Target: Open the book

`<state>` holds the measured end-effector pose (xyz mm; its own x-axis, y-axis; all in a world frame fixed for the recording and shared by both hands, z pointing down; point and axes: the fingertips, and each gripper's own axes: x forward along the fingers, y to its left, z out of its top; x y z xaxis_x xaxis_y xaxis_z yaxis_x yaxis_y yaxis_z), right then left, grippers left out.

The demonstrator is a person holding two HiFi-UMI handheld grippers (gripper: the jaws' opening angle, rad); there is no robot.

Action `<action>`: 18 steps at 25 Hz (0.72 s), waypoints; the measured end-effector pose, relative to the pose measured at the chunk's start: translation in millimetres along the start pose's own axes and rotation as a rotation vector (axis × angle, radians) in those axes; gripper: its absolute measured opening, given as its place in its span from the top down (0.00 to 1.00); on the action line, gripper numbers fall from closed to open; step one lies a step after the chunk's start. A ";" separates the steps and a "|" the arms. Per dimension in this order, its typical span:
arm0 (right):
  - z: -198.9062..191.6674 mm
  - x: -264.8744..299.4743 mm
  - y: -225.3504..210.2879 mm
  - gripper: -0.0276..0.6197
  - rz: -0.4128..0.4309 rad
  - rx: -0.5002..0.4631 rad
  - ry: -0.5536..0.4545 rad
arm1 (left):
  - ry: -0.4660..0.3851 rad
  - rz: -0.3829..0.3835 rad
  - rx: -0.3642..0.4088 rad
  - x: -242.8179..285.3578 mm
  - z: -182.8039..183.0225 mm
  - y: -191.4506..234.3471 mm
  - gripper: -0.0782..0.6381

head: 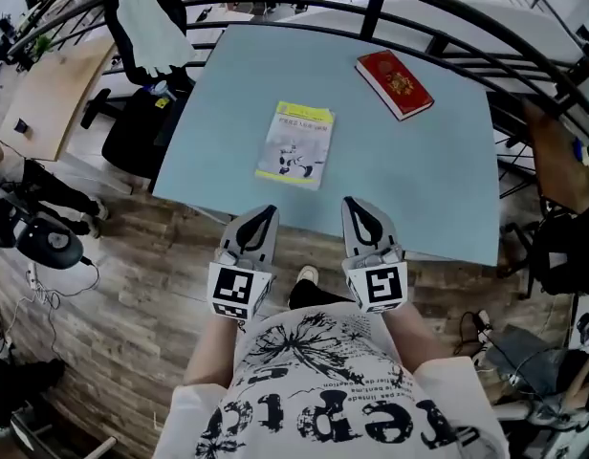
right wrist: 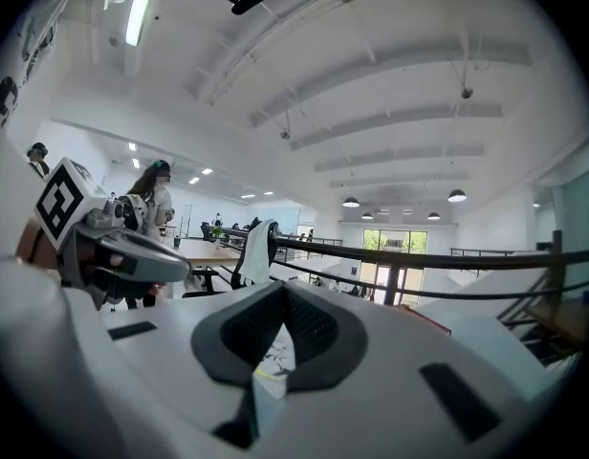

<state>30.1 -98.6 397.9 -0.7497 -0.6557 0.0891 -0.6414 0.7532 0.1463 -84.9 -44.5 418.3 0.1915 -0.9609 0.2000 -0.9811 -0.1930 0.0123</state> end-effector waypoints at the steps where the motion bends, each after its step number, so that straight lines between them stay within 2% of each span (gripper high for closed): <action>1: -0.1 11.1 -8.1 0.94 -0.005 0.001 0.003 | 0.001 -0.004 0.000 12.9 2.4 6.6 0.86; 5: 2.1 51.1 -38.6 0.94 -0.027 0.011 0.002 | 0.003 -0.023 -0.017 61.1 7.6 32.7 0.86; 8: -7.8 71.9 -60.2 0.94 -0.059 0.040 0.017 | 0.030 -0.053 -0.018 94.6 -1.8 41.6 0.86; 18: -36.6 85.3 -86.6 0.94 -0.211 0.077 0.110 | 0.258 -0.307 0.012 168.3 -78.2 17.7 0.86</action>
<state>27.6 -221.8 428.9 -0.5785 -0.7975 0.1715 -0.7955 0.5981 0.0976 -72.2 -194.1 528.8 0.4613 -0.7771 0.4282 -0.8787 -0.4671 0.0989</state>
